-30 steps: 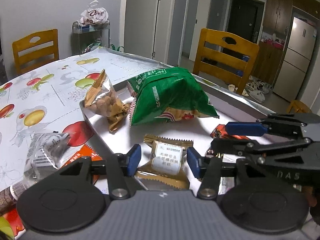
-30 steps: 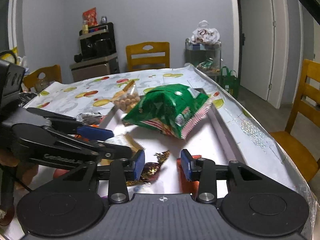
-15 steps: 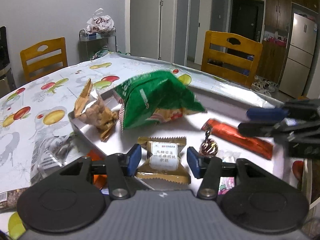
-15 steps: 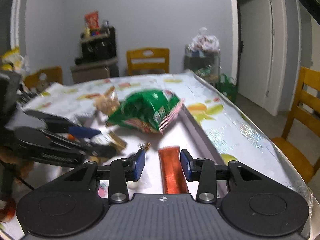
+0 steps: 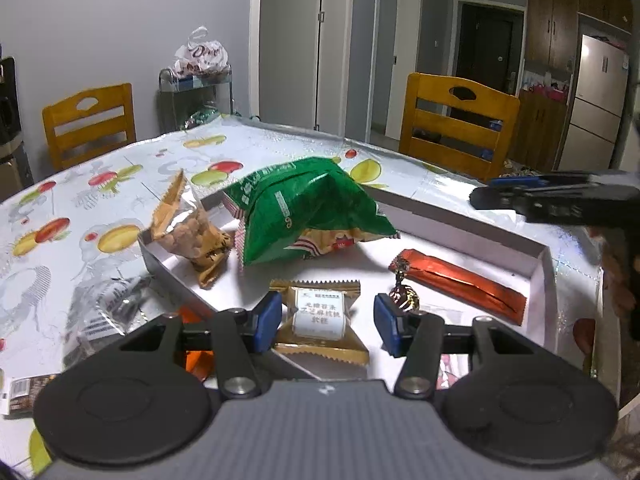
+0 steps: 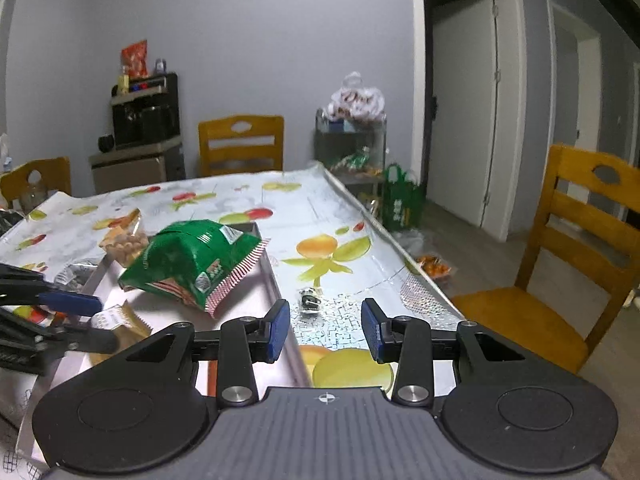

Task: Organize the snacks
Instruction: 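Move the right tool from the tray to the small panda-print packet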

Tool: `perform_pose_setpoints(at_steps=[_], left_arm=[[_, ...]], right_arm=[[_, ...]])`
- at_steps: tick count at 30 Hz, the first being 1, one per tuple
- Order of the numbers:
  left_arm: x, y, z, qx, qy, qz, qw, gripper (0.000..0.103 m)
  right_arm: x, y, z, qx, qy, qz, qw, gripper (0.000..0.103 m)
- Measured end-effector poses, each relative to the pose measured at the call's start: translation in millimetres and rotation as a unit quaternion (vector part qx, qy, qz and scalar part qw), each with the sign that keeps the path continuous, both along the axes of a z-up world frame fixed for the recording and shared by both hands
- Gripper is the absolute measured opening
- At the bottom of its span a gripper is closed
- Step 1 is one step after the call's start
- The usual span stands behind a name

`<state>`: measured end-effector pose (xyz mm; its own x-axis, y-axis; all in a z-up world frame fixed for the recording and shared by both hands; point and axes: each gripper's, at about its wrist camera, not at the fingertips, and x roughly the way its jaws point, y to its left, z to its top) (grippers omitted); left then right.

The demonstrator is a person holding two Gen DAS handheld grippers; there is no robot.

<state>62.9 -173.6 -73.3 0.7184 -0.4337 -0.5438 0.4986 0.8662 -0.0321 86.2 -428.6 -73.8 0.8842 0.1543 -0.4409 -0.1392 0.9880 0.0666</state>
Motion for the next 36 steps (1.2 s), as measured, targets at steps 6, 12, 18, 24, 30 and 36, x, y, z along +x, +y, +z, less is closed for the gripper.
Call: perform_pose_setpoints(at_steps=[6,12,18,24,30,36], left_arm=[[-19,15,17,-0.006,-0.012,0.017,0.9998,0.062],[-27,43,24,-0.001,-0.015,0.054,0.9984,0.063],[-18,66,20,0.013,-0.007,0.092,0.9957,0.063],[-4,68,8,0.037,-0.004,0.075,0.9964,0.063],[9,63,6,0.073,-0.014,0.032,0.9967,0.063],[19,65,2,0.079,0.002,0.005,0.9968,0.063]], right_arm=[[10,5,5,-0.005,0.003,0.021,1.0,0.041],[18,15,10,-0.019,0.01,0.041,0.999,0.041],[44,14,14,-0.018,0.039,0.065,0.997,0.041],[68,6,13,0.003,0.068,0.091,0.994,0.041],[88,-4,9,0.022,0.092,0.097,0.991,0.04],[104,-5,1,0.015,0.109,0.1,0.989,0.035]])
